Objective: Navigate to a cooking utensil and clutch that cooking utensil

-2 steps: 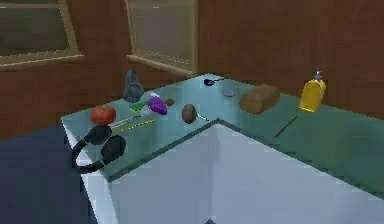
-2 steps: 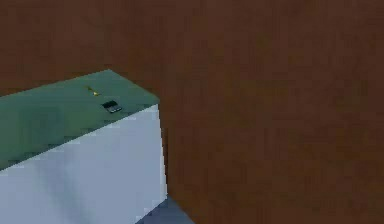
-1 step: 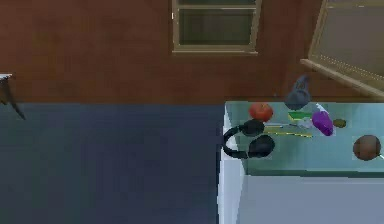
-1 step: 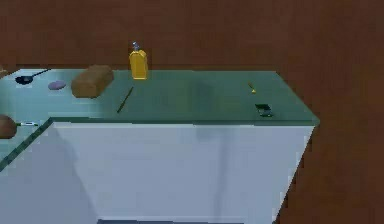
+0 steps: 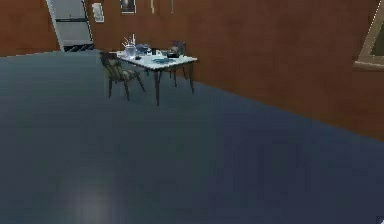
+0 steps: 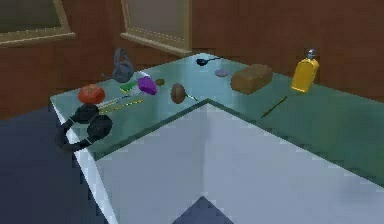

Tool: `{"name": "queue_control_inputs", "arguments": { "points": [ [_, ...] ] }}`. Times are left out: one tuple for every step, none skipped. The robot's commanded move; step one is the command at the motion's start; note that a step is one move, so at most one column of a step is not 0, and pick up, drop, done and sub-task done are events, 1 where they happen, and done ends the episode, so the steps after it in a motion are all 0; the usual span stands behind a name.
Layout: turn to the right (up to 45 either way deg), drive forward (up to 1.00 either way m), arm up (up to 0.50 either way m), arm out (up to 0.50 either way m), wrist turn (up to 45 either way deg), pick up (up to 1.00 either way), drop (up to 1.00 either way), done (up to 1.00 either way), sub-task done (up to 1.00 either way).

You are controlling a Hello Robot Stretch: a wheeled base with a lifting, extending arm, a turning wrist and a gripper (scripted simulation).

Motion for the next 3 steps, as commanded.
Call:
{"name": "queue_control_inputs", "arguments": {
  "points": [
    [-18.0,0.00,0.00,0.00,0.0,0.00,0.00,0.00,0.00],
    [-3.0,0.00,0.00,0.00,0.0,0.00,0.00,0.00,0.00],
    [45.0,0.00,0.00,0.00,0.0,0.00,0.00,0.00,0.00]
  ]
}}
